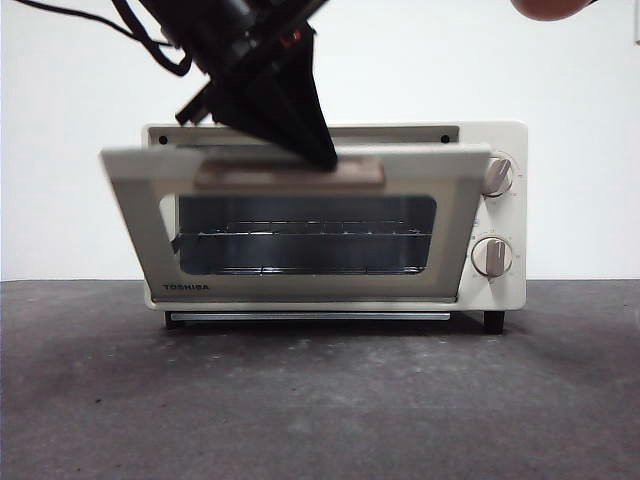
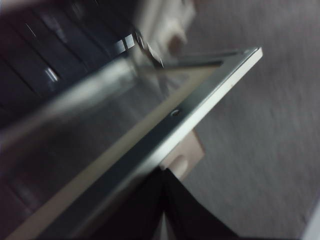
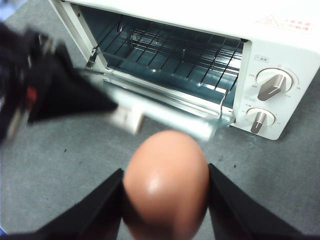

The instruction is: Eggoven

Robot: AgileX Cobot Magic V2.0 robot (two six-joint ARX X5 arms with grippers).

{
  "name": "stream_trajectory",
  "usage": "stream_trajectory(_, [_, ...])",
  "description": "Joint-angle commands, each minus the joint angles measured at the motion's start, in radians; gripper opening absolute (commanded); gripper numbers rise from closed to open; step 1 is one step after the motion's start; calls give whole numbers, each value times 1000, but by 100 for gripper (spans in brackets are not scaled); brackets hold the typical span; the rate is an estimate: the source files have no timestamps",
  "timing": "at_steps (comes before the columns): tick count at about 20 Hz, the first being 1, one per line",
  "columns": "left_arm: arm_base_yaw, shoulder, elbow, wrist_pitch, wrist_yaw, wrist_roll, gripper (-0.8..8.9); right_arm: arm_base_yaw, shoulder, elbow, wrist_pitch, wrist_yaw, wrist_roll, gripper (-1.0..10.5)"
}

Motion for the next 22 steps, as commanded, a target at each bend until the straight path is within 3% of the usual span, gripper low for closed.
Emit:
stream_trajectory(1, [-40,27,3,-29,-16,6,7,5,3,15,14,5,-11,3])
stream_trajectory(11, [-118,-23,3,-107,-19,-16,7,-2,71,15,48,2,-11,3])
stream_trajectory(16, [-26,-199,2,-132,-58,-19,7,-8,228,15,182,-45,-11,3])
stream_trajectory(19, [79,-320,-1,-192,-58,-13,7,-32,353,15,284,-111,-10,3])
stream_trajectory(22, [182,-436,-38,-224,-31,-8,6,-53,469,15,409,-124,-2,3])
